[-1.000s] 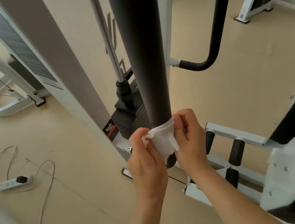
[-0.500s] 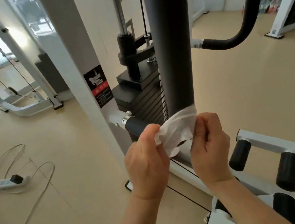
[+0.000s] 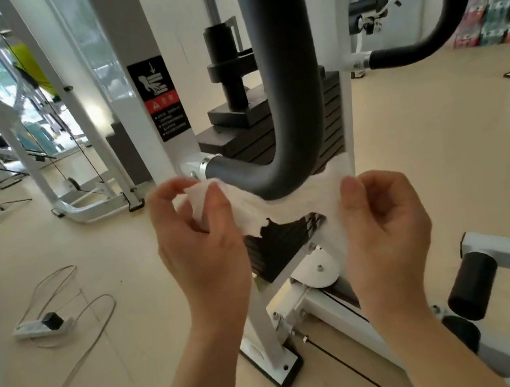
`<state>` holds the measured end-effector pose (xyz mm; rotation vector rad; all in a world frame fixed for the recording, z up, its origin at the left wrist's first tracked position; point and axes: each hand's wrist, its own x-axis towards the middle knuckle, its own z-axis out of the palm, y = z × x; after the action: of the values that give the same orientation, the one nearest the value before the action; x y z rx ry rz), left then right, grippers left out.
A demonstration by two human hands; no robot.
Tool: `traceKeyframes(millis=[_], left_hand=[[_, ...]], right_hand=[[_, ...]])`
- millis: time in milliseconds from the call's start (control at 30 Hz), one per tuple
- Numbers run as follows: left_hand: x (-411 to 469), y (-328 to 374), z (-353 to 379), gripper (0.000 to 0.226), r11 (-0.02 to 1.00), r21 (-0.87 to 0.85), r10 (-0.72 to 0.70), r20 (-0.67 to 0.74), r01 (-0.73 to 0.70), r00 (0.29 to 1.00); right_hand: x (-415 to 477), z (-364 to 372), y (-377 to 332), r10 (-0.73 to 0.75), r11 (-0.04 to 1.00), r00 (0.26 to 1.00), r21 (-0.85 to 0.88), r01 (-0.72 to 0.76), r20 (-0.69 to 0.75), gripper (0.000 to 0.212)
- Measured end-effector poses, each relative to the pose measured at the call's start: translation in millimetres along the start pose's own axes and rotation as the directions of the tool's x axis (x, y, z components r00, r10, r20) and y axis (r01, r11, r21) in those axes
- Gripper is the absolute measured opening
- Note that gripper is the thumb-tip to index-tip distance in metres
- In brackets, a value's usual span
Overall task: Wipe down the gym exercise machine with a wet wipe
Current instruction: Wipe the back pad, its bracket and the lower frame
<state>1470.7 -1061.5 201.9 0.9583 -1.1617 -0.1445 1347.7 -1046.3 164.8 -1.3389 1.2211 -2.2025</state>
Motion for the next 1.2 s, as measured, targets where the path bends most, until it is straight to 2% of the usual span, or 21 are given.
traceKeyframes(millis=[100, 167, 267, 333, 367, 433, 533, 633, 700, 734, 834, 900, 967, 1034, 1100, 1134, 1200], left_hand=[[-1, 10, 22, 0.031, 0.988, -0.053, 0.146, 0.019, -0.145, 0.989], [-10, 8, 32, 0.026, 0.982, -0.031, 0.186, -0.015, -0.187, 0.982], [-18, -12, 33, 0.007, 0.988, -0.050, 0.146, -0.044, -0.148, 0.988], [-24, -30, 28, 0.010, 0.997, -0.065, 0.037, -0.033, -0.039, 0.999], [-30, -37, 25, 0.013, 0.998, -0.068, -0.017, 0.016, 0.018, 1.000], [-54, -42, 20, 0.012, 0.992, -0.061, -0.093, 0.206, 0.107, 0.974], [-98, -38, 19, 0.011, 0.967, -0.088, -0.161, 0.510, 0.237, 0.845], [-135, -40, 28, 0.022, 0.883, -0.079, -0.260, 0.740, 0.464, 0.620], [-158, -47, 35, 0.023, 0.828, 0.002, -0.318, 0.825, 0.561, 0.467], [-170, -52, 37, 0.023, 0.826, 0.048, -0.329, 0.849, 0.561, 0.413], [-213, -66, 39, 0.017, 0.886, 0.162, -0.309, 0.905, 0.436, 0.293], [-247, -77, 41, 0.014, 0.923, 0.244, -0.314, 0.925, 0.298, 0.215], [-278, -91, 40, 0.016, 0.948, 0.307, -0.317, 0.930, 0.085, 0.184], [-299, -106, 35, 0.016, 0.937, 0.346, -0.335, 0.929, -0.047, 0.159], [-310, -121, 31, 0.011, 0.905, 0.396, -0.374, 0.915, -0.156, 0.155], [-313, -127, 31, 0.008, 0.888, 0.407, -0.379, 0.911, -0.212, 0.163], [-314, -137, 32, 0.006, 0.876, 0.420, -0.385, 0.905, -0.236, 0.183]], right_hand=[[0, 21, -24, -0.193, 0.980, 0.980, 0.041, 0.195, -0.049, 0.002], [-8, 31, -21, -0.198, 0.979, 0.978, 0.043, 0.200, -0.061, 0.005], [-20, 34, 1, -0.080, 0.993, 0.995, 0.090, 0.074, 0.065, 0.007], [-27, 27, 12, 0.008, 0.998, 0.980, 0.061, -0.020, 0.197, 0.007], [-29, 21, 17, 0.047, 0.997, 0.971, 0.041, -0.059, 0.235, 0.010], [-33, 0, 24, 0.149, 0.987, 0.949, 0.018, -0.160, 0.279, 0.009], [-41, -40, 42, 0.322, 0.947, 0.893, -0.093, -0.308, 0.314, 0.018], [-55, -84, 63, 0.520, 0.854, 0.801, -0.205, -0.478, 0.296, 0.014], [-65, -119, 72, 0.570, 0.807, 0.788, -0.338, -0.484, 0.234, 0.013], [-69, -137, 75, 0.576, 0.783, 0.788, -0.423, -0.456, 0.218, 0.011], [-86, -185, 78, 0.639, 0.658, 0.733, -0.659, -0.364, 0.234, 0.002], [-105, -207, 82, 0.713, 0.529, 0.674, -0.779, -0.337, 0.192, 0.015], [-132, -220, 90, 0.748, 0.438, 0.648, -0.842, -0.315, 0.147, 0.022], [-161, -226, 102, 0.755, 0.373, 0.641, -0.896, -0.242, 0.141, 0.022], [-183, -229, 116, 0.735, 0.297, 0.668, -0.941, -0.161, 0.118, 0.025], [-190, -231, 121, 0.709, 0.255, 0.700, -0.957, -0.141, 0.086, 0.026], [-195, -232, 127, 0.622, 0.122, 0.782, -0.991, -0.053, 0.034, 0.023]])
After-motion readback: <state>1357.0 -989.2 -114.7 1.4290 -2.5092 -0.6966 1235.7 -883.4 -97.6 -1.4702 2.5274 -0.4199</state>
